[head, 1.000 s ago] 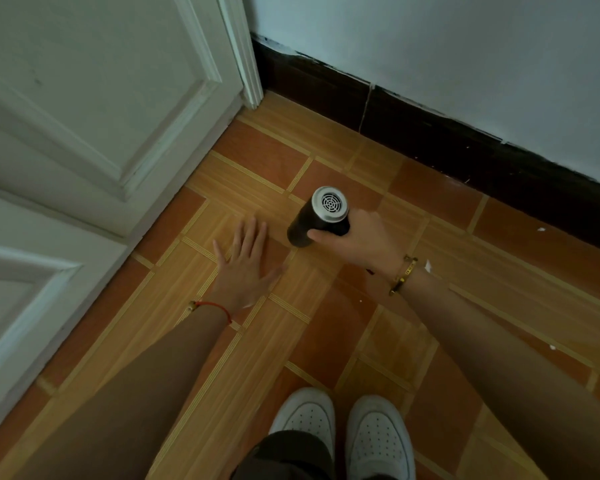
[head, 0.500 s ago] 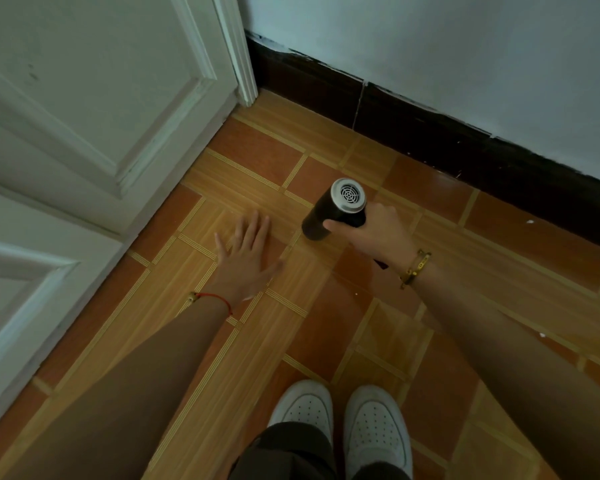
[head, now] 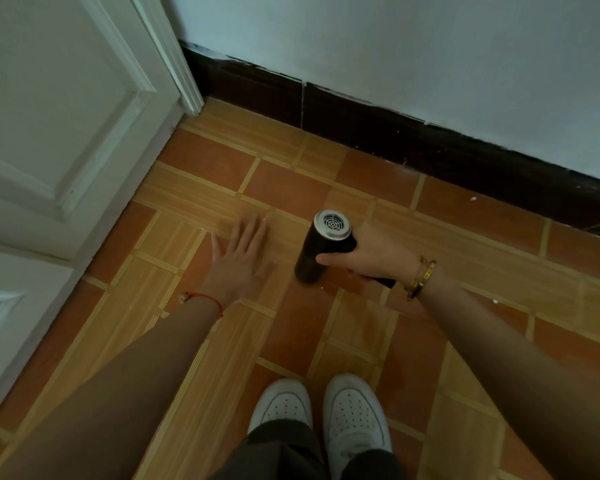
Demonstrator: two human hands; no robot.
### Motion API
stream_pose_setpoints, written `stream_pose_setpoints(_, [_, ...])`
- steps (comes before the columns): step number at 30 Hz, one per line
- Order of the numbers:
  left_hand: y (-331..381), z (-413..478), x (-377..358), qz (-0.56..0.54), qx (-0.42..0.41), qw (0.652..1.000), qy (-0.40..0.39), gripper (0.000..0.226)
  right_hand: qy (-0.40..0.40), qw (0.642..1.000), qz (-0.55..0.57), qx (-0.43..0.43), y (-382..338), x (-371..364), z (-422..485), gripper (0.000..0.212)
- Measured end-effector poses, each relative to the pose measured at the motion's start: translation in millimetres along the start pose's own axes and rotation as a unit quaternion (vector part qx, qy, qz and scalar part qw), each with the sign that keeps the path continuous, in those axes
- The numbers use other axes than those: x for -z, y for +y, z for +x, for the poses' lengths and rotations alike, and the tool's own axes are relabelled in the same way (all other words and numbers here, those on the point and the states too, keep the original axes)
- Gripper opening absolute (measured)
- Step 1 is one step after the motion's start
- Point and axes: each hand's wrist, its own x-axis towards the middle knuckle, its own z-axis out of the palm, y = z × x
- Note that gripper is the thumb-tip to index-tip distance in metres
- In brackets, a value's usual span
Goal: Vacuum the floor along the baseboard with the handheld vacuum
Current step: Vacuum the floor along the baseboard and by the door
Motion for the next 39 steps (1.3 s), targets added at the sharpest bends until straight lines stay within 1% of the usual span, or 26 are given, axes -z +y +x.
stream_pose_setpoints(3, [10, 5, -1, 0.005, -0.007, 1.000, -0.003, 0.078, 0.078, 0.994, -0.072, 0.009, 6, -4, -6, 0.040])
stream_pose_setpoints(4, [14, 7, -2, 0.010, -0.013, 1.000, -0.005, 0.078, 0.088, 0.993, -0.076, 0.009, 7, -2, -9, 0.044])
stream_pose_setpoints(5, [17, 9, -2, 0.016, -0.020, 1.000, -0.006, 0.077, 0.078, 0.994, -0.075, 0.006, 8, -1, -12, 0.045])
stream_pose_setpoints(8, [24, 13, -3, 0.028, -0.031, 0.999, -0.003, 0.076, 0.002, 0.998, -0.066, 0.012, 16, 1, -22, 0.026])
stream_pose_setpoints(9, [26, 14, -3, 0.030, -0.033, 0.999, 0.001, 0.075, -0.003, 0.998, -0.063, 0.013, 19, 0, -25, 0.026])
stream_pose_setpoints(10, [27, 15, -2, 0.032, -0.034, 0.999, 0.006, 0.075, 0.008, 0.998, -0.060, 0.011, 22, -3, -27, 0.027])
stream_pose_setpoints(13, [33, 19, 1, 0.030, -0.037, 0.999, 0.011, 0.077, 0.105, 0.993, -0.056, 0.005, 27, -6, -30, 0.050])
stream_pose_setpoints(14, [36, 19, 2, 0.031, -0.037, 0.999, 0.009, 0.077, 0.131, 0.990, -0.045, 0.006, 29, -5, -30, 0.053])
stream_pose_setpoints(16, [42, 22, 2, 0.031, -0.041, 0.999, 0.005, 0.077, 0.160, 0.987, -0.035, 0.006, 34, 0, -31, 0.053])
stream_pose_setpoints(17, [46, 23, 2, 0.032, -0.046, 0.998, 0.004, 0.077, 0.176, 0.983, -0.048, -0.003, 37, 3, -32, 0.052])
stream_pose_setpoints(20, [58, 30, -1, 0.044, -0.074, 0.996, 0.005, 0.077, 0.259, 0.961, -0.089, -0.048, 50, 13, -39, 0.052])
stream_pose_setpoints(23, [73, 39, -5, 0.067, -0.106, 0.992, 0.002, 0.079, 0.321, 0.946, -0.014, -0.045, 64, 23, -46, 0.052])
stream_pose_setpoints(26, [88, 49, -9, 0.081, -0.126, 0.989, -0.019, 0.087, 0.371, 0.927, 0.028, -0.040, 72, 32, -50, 0.052])
stream_pose_setpoints(28, [98, 54, -12, 0.090, -0.123, 0.988, -0.037, 0.096, 0.371, 0.927, 0.040, -0.044, 77, 37, -53, 0.051])
stream_pose_setpoints(32, [112, 56, -18, 0.107, -0.104, 0.986, -0.072, 0.110, 0.310, 0.949, 0.035, -0.055, 88, 38, -55, 0.046])
stream_pose_setpoints(36, [115, 57, -21, 0.137, -0.085, 0.983, -0.093, 0.114, 0.320, 0.946, 0.029, -0.051, 97, 34, -56, 0.046])
stream_pose_setpoints(39, [114, 59, -21, 0.140, -0.080, 0.982, -0.103, 0.115, 0.292, 0.954, 0.034, -0.055, 99, 35, -57, 0.041])
